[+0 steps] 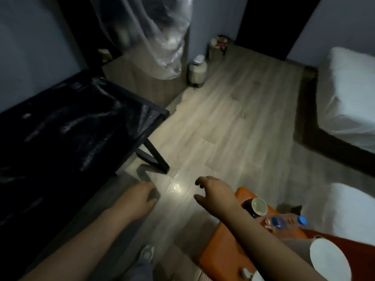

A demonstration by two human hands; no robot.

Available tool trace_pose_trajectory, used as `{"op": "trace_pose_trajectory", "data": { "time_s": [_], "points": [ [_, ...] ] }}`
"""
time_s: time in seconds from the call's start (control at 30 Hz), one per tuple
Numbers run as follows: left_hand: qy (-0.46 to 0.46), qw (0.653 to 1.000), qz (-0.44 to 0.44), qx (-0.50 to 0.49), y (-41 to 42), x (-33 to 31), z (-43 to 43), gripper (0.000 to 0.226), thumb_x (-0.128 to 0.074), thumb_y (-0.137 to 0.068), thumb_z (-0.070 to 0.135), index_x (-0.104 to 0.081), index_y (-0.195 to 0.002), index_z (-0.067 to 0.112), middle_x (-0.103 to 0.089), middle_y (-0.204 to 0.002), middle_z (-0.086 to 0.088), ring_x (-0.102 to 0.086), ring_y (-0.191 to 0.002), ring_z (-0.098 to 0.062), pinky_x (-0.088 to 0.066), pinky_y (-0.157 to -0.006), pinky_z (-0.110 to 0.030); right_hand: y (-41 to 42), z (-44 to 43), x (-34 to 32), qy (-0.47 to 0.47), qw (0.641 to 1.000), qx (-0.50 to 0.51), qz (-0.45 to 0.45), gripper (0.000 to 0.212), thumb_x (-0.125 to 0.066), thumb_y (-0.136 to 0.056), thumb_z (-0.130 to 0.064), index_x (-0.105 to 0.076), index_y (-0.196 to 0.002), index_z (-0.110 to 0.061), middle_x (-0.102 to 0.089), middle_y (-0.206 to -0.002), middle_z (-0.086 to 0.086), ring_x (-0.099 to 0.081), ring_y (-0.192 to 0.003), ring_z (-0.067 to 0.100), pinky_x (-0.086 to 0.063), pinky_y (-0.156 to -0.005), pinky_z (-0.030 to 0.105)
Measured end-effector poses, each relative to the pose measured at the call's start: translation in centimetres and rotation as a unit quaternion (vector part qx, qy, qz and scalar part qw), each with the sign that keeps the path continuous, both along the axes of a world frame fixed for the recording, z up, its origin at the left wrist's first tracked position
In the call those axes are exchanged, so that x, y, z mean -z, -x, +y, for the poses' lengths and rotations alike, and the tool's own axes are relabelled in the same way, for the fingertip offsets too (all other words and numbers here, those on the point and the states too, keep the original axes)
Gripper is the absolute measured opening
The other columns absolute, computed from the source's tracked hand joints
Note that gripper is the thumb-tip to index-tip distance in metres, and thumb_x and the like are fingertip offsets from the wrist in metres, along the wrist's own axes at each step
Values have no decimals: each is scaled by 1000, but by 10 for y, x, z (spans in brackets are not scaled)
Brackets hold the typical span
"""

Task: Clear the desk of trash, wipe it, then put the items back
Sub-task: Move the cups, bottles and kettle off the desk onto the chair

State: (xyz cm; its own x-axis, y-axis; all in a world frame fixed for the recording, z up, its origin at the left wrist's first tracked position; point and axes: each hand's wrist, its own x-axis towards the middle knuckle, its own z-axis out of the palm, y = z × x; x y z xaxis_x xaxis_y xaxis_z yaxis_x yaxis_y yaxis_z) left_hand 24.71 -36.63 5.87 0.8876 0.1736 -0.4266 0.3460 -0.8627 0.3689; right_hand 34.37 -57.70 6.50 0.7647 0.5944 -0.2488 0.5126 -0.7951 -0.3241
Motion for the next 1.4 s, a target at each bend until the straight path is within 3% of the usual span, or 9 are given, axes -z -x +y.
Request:
{"op": "trace_pose_trajectory", "data": {
  "time_s": [0.33, 0.47, 0.7, 1.07, 1.4],
  "points": [
    [-51, 981, -34, -183, 135, -57, 45, 35, -55, -92, 38, -54, -124, 23, -54, -116, 1, -56, -104, -16, -45, -87, -26, 58, 113, -55, -50, 969, -237, -50, 40, -61, -88, -39, -55, -126, -25, -60, -123, -3, -58, -109, 18, -48, -89, 30],
    [-27, 961, -53, -269, 201, -72, 63, 31, -56, -92, 38, -55, -121, 27, -52, -111, 6, -54, -98, -10, -48, -88, -28, 102, 166, -67, -58, 946, -316, -49, 42, -60, -89, -39, -53, -128, -24, -59, -125, -2, -58, -110, 17, -49, -90, 30],
    [-38, 911, -82, -402, 334, -82, 93, 34, -57, -92, 36, -54, -124, 24, -54, -117, 6, -53, -105, -8, -45, -89, -21, 215, 257, -79, -55, 896, -438, -50, 40, -60, -88, -35, -54, -126, -24, -58, -122, 0, -57, -109, 20, -47, -87, 30],
    [-48, 845, -110, -521, 528, -74, 143, 36, -58, -93, 33, -52, -127, 22, -53, -120, 6, -48, -98, -2, -37, -79, -14, 388, 344, -73, -50, 856, -512, -52, 29, -60, -86, -32, -58, -114, -23, -61, -116, 0, -56, -108, 20, -45, -86, 29],
    [-14, 811, -146, -567, 599, -60, 187, 48, -61, -91, 34, -45, -134, 19, -50, -130, 1, -51, -117, -10, -43, -95, -20, 435, 396, -60, -16, 861, -505, -62, 25, -59, -89, -34, -57, -113, -26, -59, -115, -3, -57, -105, 15, -45, -80, 26]
  ]
}}
